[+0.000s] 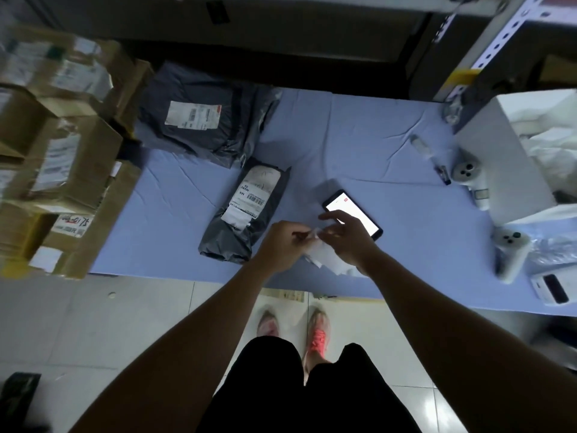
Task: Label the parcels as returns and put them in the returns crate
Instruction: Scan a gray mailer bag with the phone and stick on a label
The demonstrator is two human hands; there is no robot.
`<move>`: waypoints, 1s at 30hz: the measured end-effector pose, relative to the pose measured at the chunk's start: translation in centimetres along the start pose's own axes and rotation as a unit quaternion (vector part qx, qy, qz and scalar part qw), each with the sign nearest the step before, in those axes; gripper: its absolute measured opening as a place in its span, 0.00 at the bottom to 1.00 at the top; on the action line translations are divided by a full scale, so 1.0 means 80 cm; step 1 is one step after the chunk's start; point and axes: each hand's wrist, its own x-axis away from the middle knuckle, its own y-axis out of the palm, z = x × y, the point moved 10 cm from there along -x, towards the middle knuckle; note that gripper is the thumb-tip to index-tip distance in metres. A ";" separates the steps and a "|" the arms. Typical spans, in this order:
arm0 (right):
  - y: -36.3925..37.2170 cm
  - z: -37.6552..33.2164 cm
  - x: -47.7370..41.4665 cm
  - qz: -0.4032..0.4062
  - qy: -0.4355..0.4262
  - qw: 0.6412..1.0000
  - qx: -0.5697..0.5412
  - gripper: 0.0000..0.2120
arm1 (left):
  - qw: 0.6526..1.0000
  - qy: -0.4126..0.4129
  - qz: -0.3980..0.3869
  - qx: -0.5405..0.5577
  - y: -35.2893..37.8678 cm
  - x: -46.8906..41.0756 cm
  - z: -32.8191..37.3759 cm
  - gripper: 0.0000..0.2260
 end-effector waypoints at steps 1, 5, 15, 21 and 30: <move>-0.001 0.000 0.002 0.014 0.008 1.000 -0.019 0.13 | 1.000 0.002 0.010 0.005 -0.003 0.001 0.001 0.19; -0.001 0.001 0.009 0.047 0.029 0.997 -0.061 0.12 | 0.999 -0.003 0.052 0.016 -0.011 0.010 0.002 0.21; 0.004 -0.027 0.015 0.052 -0.052 0.994 0.080 0.06 | 0.980 -0.137 0.080 0.119 -0.015 0.015 -0.017 0.06; 0.006 -0.027 0.012 0.041 -0.067 0.991 0.107 0.08 | 0.966 -0.191 0.063 0.162 -0.008 0.016 -0.025 0.04; 0.002 -0.013 0.011 0.052 -0.061 0.986 0.148 0.11 | 0.933 -0.290 0.113 0.183 -0.012 0.021 -0.047 0.12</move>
